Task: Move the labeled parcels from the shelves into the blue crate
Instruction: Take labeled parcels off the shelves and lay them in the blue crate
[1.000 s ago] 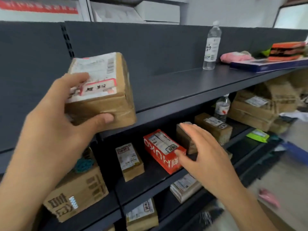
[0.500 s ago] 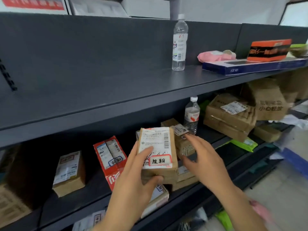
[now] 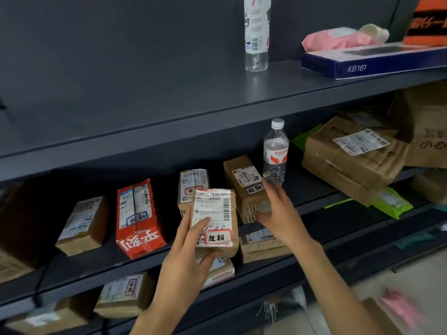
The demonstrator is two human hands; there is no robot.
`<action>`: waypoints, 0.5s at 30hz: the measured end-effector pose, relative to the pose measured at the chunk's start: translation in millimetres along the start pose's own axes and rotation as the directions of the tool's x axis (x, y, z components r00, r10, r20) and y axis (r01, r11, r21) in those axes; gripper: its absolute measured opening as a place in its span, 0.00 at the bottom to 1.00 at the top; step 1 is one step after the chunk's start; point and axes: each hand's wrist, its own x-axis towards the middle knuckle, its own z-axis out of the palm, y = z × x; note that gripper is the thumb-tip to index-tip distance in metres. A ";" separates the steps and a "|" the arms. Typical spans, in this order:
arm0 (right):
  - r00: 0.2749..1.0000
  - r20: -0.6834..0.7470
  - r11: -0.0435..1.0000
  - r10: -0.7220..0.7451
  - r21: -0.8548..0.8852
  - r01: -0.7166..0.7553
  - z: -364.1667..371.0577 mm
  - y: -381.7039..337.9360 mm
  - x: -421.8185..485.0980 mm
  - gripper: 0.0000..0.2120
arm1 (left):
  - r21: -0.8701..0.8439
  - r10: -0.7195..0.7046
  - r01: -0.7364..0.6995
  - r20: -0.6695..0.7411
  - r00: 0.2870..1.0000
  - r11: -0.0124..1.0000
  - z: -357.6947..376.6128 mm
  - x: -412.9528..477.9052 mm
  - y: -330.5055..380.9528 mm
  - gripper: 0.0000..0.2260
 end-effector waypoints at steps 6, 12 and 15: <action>0.993 0.038 0.992 -0.115 0.051 0.113 8.7 9.8 15.3 0.38 | -0.014 -0.040 0.040 -0.025 0.999 0.999 4.2 -0.1 -5.3 0.34; 0.986 -0.117 0.986 -0.122 0.096 0.133 7.6 2.0 -2.7 0.35 | -0.032 -0.018 0.015 -0.098 0.995 0.999 -1.7 -9.6 -2.9 0.37; 0.966 -0.205 0.976 -0.155 0.116 0.182 -9.7 -18.4 -25.3 0.36 | -0.105 -0.033 0.016 -0.164 0.986 0.994 -14.6 -11.5 0.0 0.36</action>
